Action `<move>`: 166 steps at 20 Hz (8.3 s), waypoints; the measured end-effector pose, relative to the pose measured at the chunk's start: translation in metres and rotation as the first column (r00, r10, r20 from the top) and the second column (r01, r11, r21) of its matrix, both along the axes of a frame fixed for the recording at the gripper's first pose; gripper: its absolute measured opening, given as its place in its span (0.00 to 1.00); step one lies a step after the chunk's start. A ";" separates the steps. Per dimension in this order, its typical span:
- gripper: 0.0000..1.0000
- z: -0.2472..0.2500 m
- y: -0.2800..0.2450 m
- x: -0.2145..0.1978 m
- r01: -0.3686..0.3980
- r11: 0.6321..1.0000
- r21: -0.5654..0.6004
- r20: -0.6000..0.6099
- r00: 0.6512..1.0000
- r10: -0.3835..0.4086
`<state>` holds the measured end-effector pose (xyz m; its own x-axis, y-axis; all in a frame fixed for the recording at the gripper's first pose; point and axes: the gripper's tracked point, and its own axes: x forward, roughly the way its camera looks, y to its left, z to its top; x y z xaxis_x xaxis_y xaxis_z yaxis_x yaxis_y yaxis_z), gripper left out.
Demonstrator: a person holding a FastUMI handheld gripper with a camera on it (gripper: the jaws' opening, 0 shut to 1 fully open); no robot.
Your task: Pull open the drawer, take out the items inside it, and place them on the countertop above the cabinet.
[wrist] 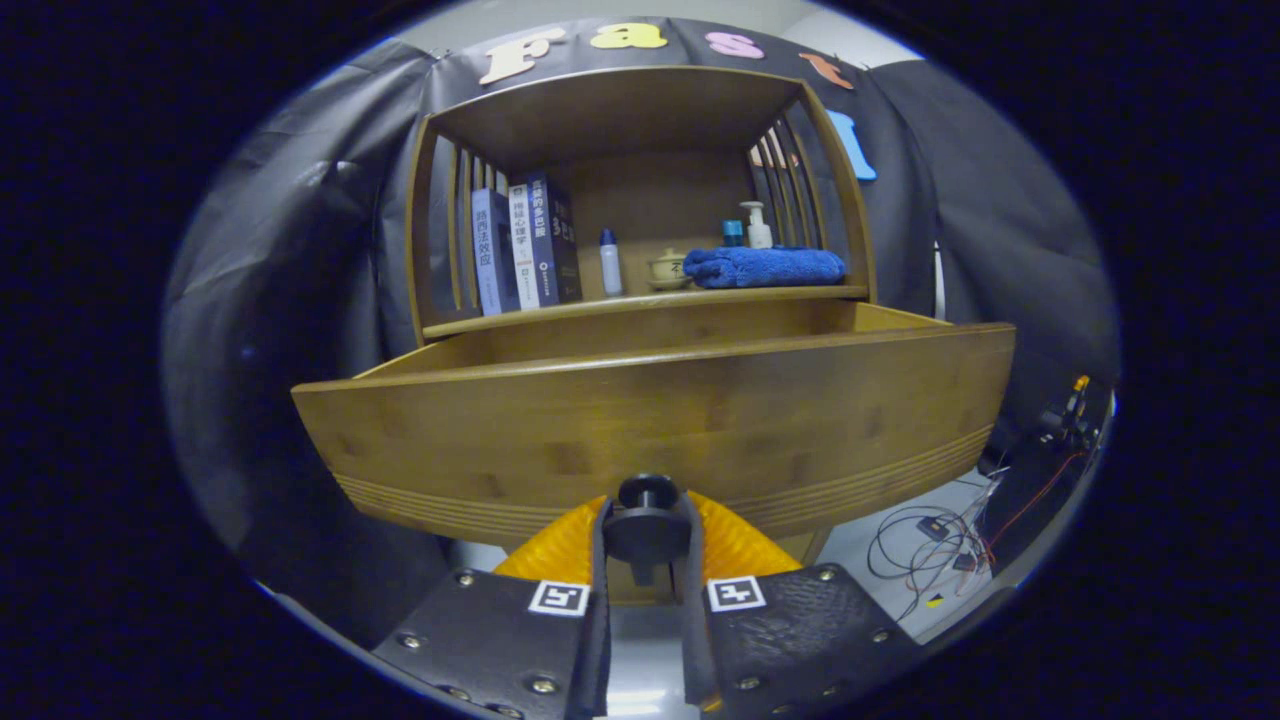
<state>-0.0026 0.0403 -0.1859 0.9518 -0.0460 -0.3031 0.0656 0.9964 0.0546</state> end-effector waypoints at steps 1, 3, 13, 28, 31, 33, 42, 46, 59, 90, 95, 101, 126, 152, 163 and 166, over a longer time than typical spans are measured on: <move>0.29 -0.003 0.001 -0.001 -0.004 1.000 0.007 -0.011 1.000 0.004; 0.29 -0.003 0.002 -0.002 -0.016 1.000 0.006 -0.004 1.000 0.016; 0.29 -0.002 0.007 -0.018 -0.038 0.999 -0.006 0.004 0.999 0.038; 0.99 0.096 0.022 -0.037 -0.074 0.997 -0.011 -0.062 0.995 0.074; 0.99 0.117 0.018 -0.026 -0.077 0.996 -0.034 -0.121 0.990 0.073; 0.99 0.137 0.023 -0.010 -0.101 0.995 -0.021 -0.140 0.985 0.097; 1.00 0.142 -0.011 0.091 -0.059 0.998 -0.002 -0.301 0.952 0.056; 0.98 0.088 -0.018 0.112 -0.054 0.998 -0.012 -0.451 0.892 0.043; 0.40 0.017 -0.030 0.133 0.016 0.998 -0.055 -0.619 0.784 -0.046; 0.11 0.201 -0.003 0.208 -0.147 0.988 -0.053 0.125 0.980 0.152; 0.11 0.130 -0.011 0.276 -0.056 0.997 -0.057 -0.079 0.996 0.052; 0.13 0.107 -0.013 0.338 -0.005 0.998 -0.068 0.006 1.000 0.005; 1.00 0.217 -0.013 0.214 0.046 0.999 -0.002 0.146 0.988 -0.045; 0.99 0.074 -0.016 0.012 -0.092 0.951 -0.294 0.186 0.971 0.152; 0.99 0.000 -0.027 0.006 -0.039 0.987 -0.157 0.120 0.991 0.058; 0.99 -0.027 -0.032 0.025 0.011 0.989 -0.149 0.060 0.998 -0.002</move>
